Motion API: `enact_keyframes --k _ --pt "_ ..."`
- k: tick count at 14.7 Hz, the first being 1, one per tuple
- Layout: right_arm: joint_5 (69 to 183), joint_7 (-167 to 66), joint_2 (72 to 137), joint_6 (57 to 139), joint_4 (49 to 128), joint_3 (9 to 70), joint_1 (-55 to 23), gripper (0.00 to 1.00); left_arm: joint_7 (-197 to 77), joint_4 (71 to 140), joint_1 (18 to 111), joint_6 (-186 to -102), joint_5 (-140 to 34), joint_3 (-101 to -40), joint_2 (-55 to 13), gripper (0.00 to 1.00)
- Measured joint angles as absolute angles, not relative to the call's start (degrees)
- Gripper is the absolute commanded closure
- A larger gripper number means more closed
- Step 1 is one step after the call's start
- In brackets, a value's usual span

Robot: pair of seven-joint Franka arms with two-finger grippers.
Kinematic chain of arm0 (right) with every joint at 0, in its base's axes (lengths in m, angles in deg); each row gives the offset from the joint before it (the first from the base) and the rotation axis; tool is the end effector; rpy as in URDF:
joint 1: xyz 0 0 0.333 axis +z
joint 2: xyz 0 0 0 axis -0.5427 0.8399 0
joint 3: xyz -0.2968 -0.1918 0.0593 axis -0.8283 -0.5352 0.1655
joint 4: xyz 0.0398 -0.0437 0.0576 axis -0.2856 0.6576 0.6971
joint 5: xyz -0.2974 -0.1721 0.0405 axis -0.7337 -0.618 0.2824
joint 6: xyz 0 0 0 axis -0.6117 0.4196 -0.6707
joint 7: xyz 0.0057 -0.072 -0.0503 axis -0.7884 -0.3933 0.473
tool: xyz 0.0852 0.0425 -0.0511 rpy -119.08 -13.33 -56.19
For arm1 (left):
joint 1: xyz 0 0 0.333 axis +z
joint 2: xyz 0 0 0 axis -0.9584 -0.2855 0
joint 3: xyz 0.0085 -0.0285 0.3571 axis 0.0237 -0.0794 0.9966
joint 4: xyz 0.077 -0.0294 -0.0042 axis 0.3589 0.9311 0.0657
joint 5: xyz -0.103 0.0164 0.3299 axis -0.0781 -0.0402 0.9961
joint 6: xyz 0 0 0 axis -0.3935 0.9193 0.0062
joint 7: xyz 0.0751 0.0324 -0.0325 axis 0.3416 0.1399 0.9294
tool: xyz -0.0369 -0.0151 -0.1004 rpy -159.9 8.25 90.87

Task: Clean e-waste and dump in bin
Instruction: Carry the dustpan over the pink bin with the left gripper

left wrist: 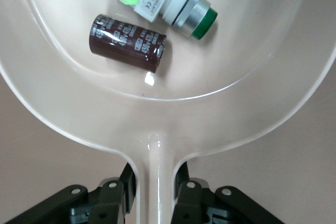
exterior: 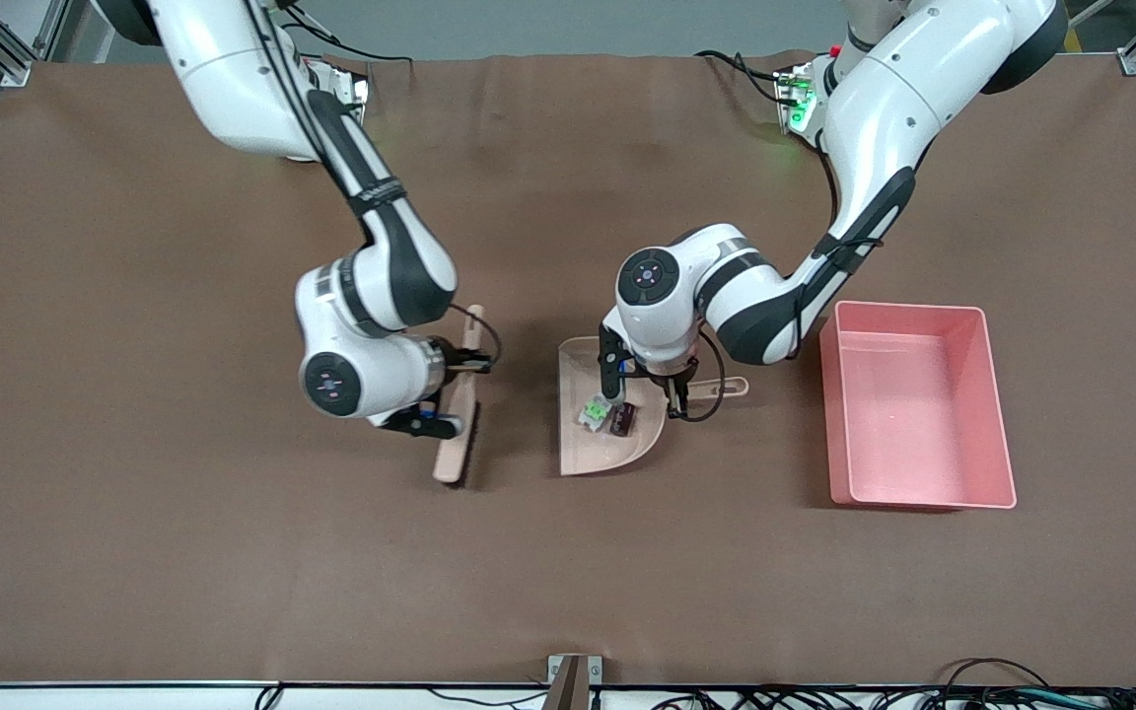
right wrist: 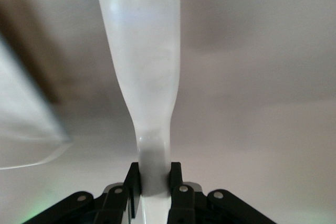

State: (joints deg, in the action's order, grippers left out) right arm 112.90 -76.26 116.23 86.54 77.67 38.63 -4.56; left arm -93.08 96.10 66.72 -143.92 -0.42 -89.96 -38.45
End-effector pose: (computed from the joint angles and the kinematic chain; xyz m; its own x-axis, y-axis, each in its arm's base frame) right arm 0.5873 0.2882 0.3346 0.9039 -0.0929 -0.4176 -0.1654 -0.9761 -0.1408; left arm 0.5687 -0.3708 0.3133 0.0618 -0.9799 -0.1896 -0.9901 -0.0362 -0.1352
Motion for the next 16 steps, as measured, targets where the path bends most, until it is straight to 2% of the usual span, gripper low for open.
enact_keyframes --k 2,5,7,10,13,16 --pt "107.66 -74.75 113.50 86.20 80.12 38.58 -7.74 1.00 -93.08 95.77 70.55 -143.87 -0.42 -92.53 -37.46 0.97" --pt "103.52 -69.16 108.02 86.88 87.28 38.45 -13.19 1.00 -93.38 95.94 81.07 -143.30 -0.37 -100.22 -36.63 0.97" --pt "100.71 -64.13 103.65 90.12 94.82 38.38 -17.30 1.00 -94.67 96.31 88.26 -142.30 -0.34 -104.85 -35.79 0.97" --pt "95.45 -60.25 97.38 97.55 108.08 38.37 -22.32 1.00 -98.11 96.42 95.06 -138.20 -0.33 -108.06 -33.02 0.96" --pt "94.47 -51.70 95.11 105.31 118.11 38.33 -30.46 1.00 -103.74 96.61 100.80 -135.31 -0.33 -110.29 -30.53 0.96" --pt "93.90 -49.27 95.09 106.61 121.51 38.34 -36.27 1.00 -112.64 97.47 109.43 -134.60 -0.32 -113.27 -29.69 0.96"
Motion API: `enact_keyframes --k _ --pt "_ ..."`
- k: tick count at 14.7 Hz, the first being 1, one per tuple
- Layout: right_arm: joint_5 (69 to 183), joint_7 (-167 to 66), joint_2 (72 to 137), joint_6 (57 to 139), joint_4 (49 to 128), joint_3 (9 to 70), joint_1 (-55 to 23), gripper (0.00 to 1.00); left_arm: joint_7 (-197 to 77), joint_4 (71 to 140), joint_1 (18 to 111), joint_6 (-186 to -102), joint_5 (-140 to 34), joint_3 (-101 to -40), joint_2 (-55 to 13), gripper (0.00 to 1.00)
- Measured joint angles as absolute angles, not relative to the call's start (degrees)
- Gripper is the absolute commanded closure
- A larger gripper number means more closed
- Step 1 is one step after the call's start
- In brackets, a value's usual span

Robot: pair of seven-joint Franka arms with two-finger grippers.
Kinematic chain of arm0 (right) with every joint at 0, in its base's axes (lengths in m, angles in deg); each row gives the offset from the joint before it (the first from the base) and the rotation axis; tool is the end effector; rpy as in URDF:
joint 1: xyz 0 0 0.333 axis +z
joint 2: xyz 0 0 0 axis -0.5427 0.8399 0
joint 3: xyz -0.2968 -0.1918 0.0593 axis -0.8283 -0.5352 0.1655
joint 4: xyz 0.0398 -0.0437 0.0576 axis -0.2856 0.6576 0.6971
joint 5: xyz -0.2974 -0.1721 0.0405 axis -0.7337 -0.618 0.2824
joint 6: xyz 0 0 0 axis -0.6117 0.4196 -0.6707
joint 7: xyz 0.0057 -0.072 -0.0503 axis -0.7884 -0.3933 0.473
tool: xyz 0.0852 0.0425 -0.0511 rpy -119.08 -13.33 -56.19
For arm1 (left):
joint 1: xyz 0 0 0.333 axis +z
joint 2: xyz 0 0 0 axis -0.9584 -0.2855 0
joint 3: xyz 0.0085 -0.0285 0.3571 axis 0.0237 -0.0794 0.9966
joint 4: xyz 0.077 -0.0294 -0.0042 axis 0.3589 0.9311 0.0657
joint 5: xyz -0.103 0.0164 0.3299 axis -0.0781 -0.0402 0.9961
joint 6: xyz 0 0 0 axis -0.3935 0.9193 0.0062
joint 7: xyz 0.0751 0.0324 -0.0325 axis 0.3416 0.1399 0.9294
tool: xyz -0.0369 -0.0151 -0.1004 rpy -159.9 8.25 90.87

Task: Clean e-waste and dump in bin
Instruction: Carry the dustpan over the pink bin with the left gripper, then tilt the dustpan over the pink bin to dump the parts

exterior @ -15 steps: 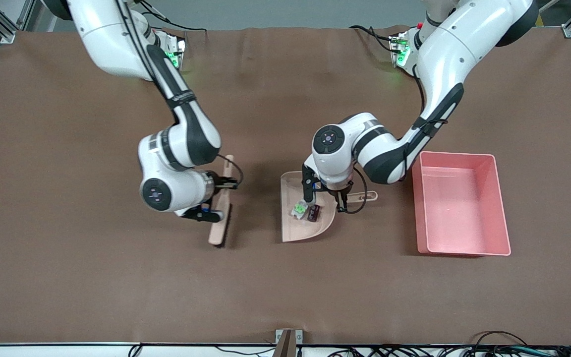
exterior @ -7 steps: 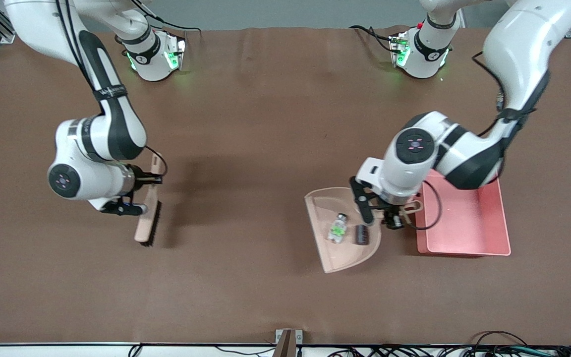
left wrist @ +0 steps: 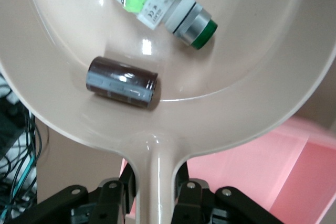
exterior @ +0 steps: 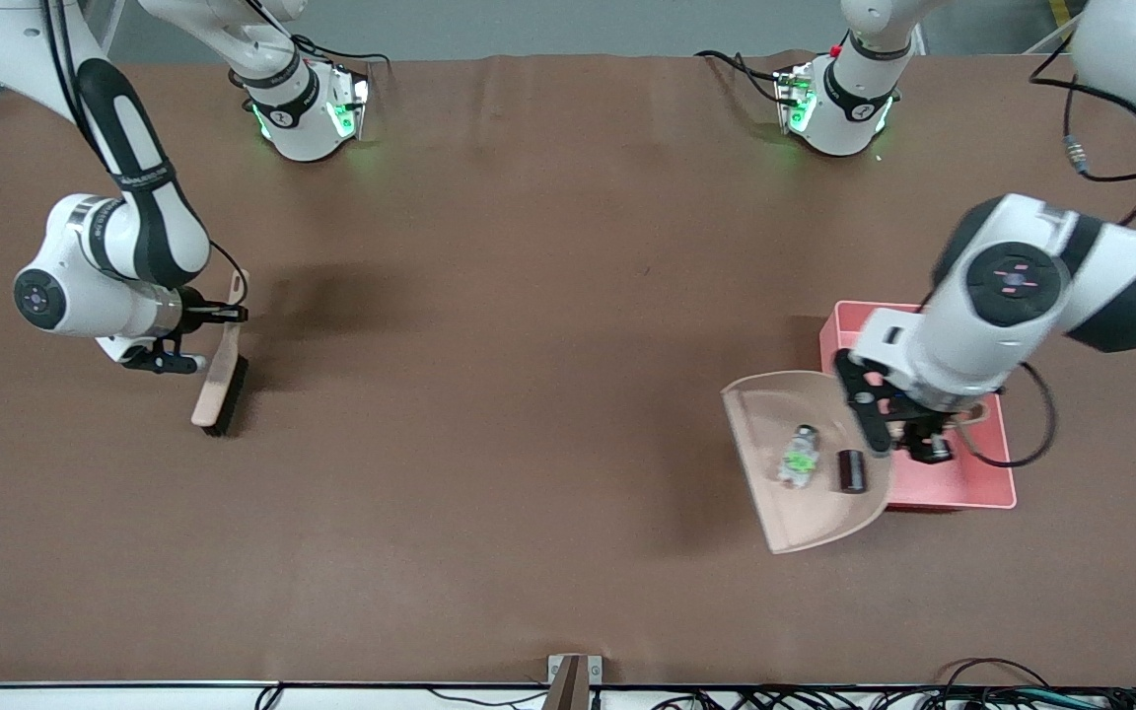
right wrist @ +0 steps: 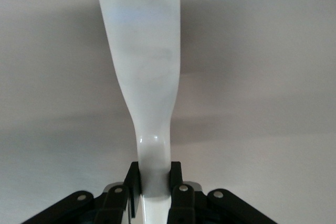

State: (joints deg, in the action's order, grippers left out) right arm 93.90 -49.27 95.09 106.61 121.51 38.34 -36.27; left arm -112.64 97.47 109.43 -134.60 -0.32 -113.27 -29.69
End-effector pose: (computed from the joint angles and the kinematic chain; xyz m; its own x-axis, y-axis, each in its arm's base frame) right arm 0.4612 -0.0775 0.2941 0.9227 -0.1070 -0.3703 -0.1387 -0.9885 -0.0598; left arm 0.6374 -0.0836 0.4700 0.1781 -0.9726 -0.1497 -0.9760 -0.1551 -0.1530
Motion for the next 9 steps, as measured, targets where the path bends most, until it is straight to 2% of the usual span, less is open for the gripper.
enact_keyframes --k 7,8,9 --pt "93.70 -49.29 94.88 101.53 122.37 38.42 -38.66 0.98 -130.05 101.26 124.10 -134.60 2.60 -115.03 -29.10 0.95" --pt "93.70 -49.29 94.87 101.52 122.52 38.44 -38.66 0.91 -131.41 101.87 125.84 -134.61 4.51 -115.02 -29.10 0.94" --pt "93.70 -49.29 94.84 101.52 122.60 38.48 -38.66 0.72 -132.31 102.54 127.39 -134.65 6.32 -115.01 -29.10 0.94"
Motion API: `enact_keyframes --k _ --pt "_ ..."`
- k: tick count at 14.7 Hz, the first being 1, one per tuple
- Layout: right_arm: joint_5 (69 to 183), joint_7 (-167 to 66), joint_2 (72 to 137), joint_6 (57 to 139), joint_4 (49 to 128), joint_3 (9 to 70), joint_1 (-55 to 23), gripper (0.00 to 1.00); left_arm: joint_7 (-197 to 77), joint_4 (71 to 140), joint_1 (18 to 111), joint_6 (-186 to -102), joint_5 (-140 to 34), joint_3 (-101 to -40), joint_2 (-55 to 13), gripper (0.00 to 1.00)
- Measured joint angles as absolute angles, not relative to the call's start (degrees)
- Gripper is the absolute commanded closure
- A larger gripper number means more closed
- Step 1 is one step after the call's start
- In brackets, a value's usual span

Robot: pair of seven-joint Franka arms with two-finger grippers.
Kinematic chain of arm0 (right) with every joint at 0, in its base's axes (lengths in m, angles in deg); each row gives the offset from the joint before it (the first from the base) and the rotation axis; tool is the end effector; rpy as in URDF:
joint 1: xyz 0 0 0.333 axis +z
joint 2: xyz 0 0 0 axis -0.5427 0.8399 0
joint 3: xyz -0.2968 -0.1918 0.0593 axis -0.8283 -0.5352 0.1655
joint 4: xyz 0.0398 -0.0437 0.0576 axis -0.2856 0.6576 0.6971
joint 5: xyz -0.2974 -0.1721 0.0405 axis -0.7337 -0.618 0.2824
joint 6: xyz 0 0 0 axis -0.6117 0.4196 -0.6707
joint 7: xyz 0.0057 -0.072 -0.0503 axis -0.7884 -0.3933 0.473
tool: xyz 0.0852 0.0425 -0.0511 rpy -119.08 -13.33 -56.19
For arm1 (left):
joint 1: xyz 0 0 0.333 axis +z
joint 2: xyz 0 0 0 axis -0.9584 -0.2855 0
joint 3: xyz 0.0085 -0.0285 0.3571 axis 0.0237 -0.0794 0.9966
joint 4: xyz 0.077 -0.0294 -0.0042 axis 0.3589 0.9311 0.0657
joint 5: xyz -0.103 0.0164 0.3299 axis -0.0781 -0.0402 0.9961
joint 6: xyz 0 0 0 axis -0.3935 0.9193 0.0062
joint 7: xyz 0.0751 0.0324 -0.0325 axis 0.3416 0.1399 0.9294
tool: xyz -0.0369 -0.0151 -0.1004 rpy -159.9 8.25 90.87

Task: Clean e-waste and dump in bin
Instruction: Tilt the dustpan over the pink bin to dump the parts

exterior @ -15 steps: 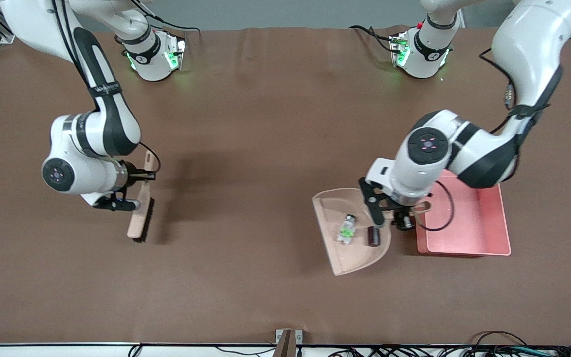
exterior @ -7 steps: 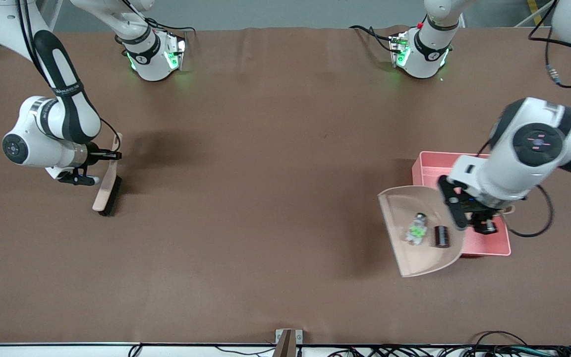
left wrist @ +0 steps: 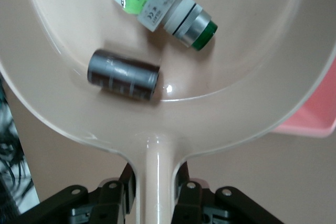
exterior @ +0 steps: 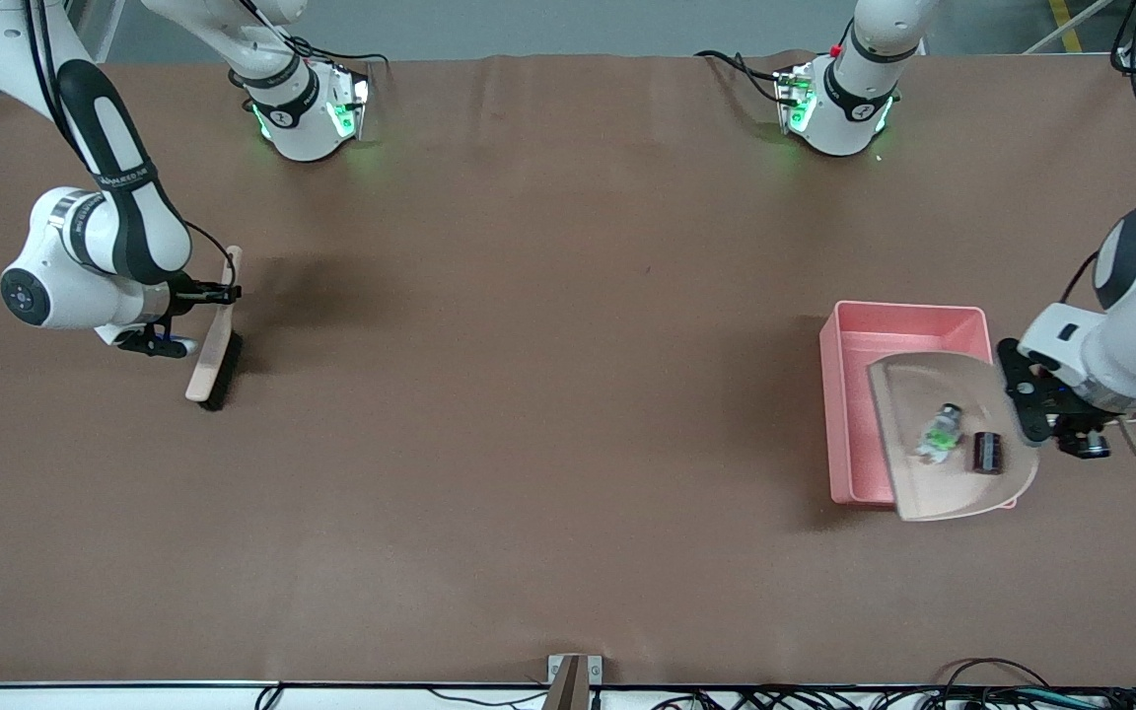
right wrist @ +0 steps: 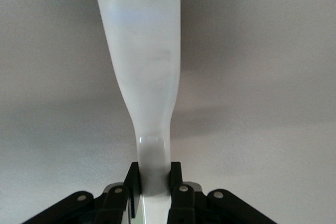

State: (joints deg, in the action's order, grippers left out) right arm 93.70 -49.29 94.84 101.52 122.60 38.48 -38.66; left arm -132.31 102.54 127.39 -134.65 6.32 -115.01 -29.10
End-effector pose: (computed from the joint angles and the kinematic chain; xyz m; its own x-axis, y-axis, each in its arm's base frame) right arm 0.4396 -0.0911 0.2875 0.8765 -0.1289 -0.4638 -0.1803 -0.9813 -0.0681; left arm 0.6220 0.0912 0.4513 0.0360 -0.9533 -0.2999 -0.9973 -0.0149 -0.0723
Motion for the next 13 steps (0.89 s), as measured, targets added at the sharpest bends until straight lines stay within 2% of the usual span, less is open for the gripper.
enact_keyframes --k 1,2,4,8,13 --pt "93.70 -49.29 94.80 101.52 122.62 38.50 -38.66 0.41 -132.72 103.27 128.56 -134.69 8.07 -114.97 -29.12 0.94" --pt "93.69 -49.29 94.76 101.51 122.63 38.52 -38.66 0.20 -132.73 104.15 129.24 -134.74 10.15 -114.95 -29.13 0.94" --pt "93.67 -49.29 94.51 101.46 122.62 38.54 -38.68 0.00 -131.27 106.49 129.41 -134.73 14.50 -114.91 -29.16 0.94" --pt "93.66 -49.29 92.99 96.42 119.33 38.54 -39.36 0.00 -122.84 112.57 128.83 -134.32 23.53 -114.93 -29.16 0.94" --pt "93.64 -49.29 89.45 92.08 112.00 38.60 -39.67 0.00 -118.72 114.56 128.86 -131.18 30.86 -115.11 -29.13 0.93"
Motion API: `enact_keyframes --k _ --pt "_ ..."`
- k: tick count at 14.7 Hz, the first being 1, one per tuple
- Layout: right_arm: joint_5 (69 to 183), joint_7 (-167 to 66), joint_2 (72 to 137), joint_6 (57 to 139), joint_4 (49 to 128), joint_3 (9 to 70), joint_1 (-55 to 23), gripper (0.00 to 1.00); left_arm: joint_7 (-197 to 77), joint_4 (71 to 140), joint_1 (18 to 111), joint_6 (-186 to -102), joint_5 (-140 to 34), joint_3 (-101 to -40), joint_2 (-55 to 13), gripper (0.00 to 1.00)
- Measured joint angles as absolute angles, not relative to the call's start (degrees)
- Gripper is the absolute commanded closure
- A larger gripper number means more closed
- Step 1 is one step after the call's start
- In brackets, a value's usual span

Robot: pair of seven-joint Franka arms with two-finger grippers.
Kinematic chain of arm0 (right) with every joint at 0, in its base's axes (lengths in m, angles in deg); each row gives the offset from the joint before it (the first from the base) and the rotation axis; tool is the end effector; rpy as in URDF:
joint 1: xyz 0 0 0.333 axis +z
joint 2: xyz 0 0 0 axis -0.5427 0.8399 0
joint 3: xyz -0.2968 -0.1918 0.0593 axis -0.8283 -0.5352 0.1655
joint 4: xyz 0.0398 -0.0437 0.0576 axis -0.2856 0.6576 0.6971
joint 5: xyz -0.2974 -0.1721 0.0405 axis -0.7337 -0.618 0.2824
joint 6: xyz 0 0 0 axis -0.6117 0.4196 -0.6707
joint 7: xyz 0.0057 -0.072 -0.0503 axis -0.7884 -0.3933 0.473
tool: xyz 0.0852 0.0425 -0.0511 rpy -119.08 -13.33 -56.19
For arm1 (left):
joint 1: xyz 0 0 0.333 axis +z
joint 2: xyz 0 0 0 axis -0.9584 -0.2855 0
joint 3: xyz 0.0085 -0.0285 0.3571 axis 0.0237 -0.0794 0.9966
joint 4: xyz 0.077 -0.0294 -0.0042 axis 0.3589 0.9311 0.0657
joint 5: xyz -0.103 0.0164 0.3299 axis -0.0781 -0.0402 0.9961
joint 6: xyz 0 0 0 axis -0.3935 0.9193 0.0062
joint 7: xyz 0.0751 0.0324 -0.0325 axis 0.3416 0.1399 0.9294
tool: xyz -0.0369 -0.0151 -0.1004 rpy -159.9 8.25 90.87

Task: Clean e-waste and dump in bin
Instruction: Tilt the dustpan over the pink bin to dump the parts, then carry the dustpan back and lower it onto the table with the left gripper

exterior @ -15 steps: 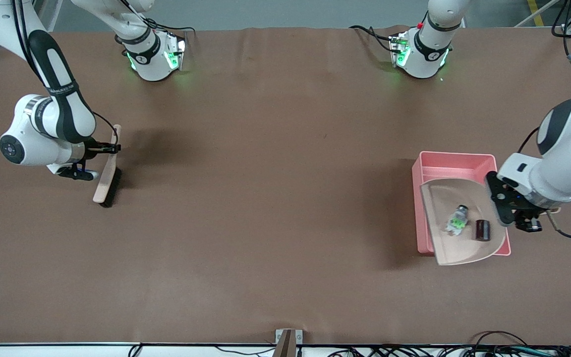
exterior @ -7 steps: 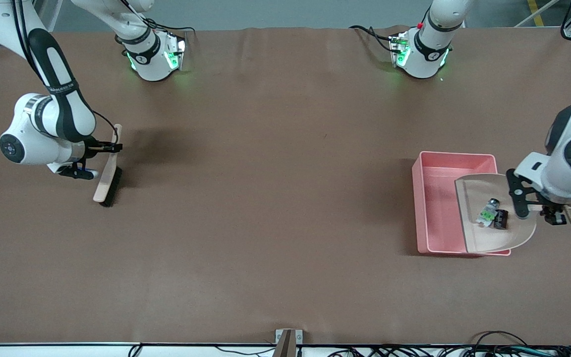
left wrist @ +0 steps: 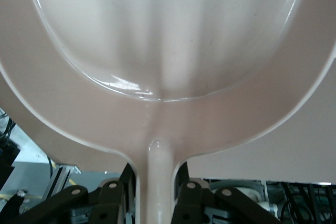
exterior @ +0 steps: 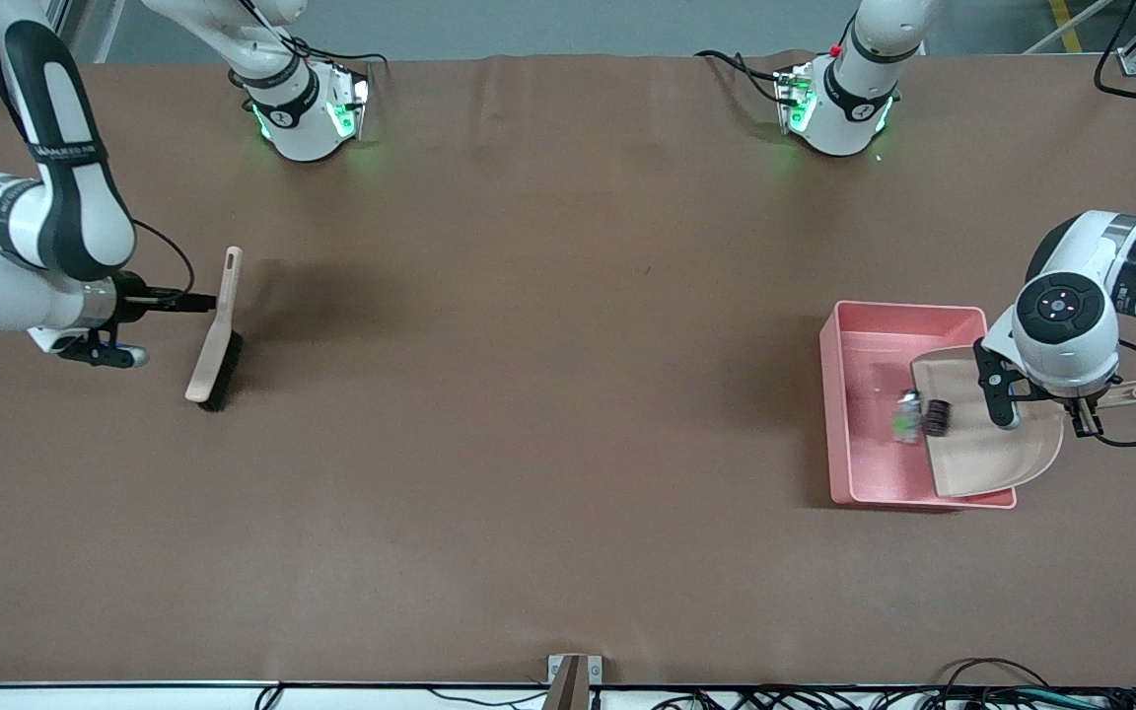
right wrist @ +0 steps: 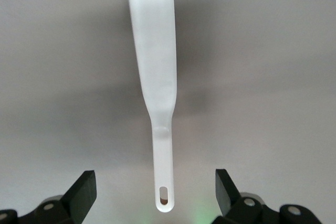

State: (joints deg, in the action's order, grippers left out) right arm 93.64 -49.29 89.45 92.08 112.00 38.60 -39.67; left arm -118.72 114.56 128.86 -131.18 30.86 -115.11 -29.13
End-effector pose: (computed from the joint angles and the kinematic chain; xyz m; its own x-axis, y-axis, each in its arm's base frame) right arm 0.4768 -0.1041 0.3846 0.9234 -0.1360 -0.3589 -0.1769 -0.9807 -0.0836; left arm 0.5904 0.0957 0.3875 0.0215 -0.7688 -0.6391 -0.9957 0.0414 -0.0832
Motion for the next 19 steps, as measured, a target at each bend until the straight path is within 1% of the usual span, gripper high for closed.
enact_keyframes --k 2,5,9,11,13,16,19 --pt "93.59 -49.29 86.72 90.52 109.42 38.95 -39.65 0.00 -118.67 114.58 128.80 -130.27 32.33 -115.69 -29.06 0.94" --pt "93.57 -49.52 84.45 80.99 99.20 39.77 -38.97 0.00 -118.12 113.96 128.93 -128.50 33.00 -119.14 -28.44 0.94" --pt "93.57 -53.75 83.90 73.68 88.08 40.21 -35.41 0.00 -117.53 109.78 128.76 -127.74 29.16 -126.32 -26.87 0.94" --pt "93.56 -54.34 83.85 70.83 83.74 40.28 -34.23 0.00 -115.75 106.90 126.28 -127.76 24.98 -128.47 -26.82 0.94" --pt "93.56 -54.44 83.80 67.33 79.18 40.30 -33.48 0.00 -110.82 105.34 121.28 -127.69 20.19 -128.43 -27.03 0.94" --pt "93.54 -54.44 83.79 65.70 74.75 40.30 -32.87 0.00 -101.76 105.08 112.96 -127.65 18.26 -127.02 -29.73 0.94" --pt "91.85 -54.44 84.07 65.94 74.06 39.77 -33.04 0.00 -98.06 102.12 101.71 -127.77 17.68 -121.17 -34.17 0.96"
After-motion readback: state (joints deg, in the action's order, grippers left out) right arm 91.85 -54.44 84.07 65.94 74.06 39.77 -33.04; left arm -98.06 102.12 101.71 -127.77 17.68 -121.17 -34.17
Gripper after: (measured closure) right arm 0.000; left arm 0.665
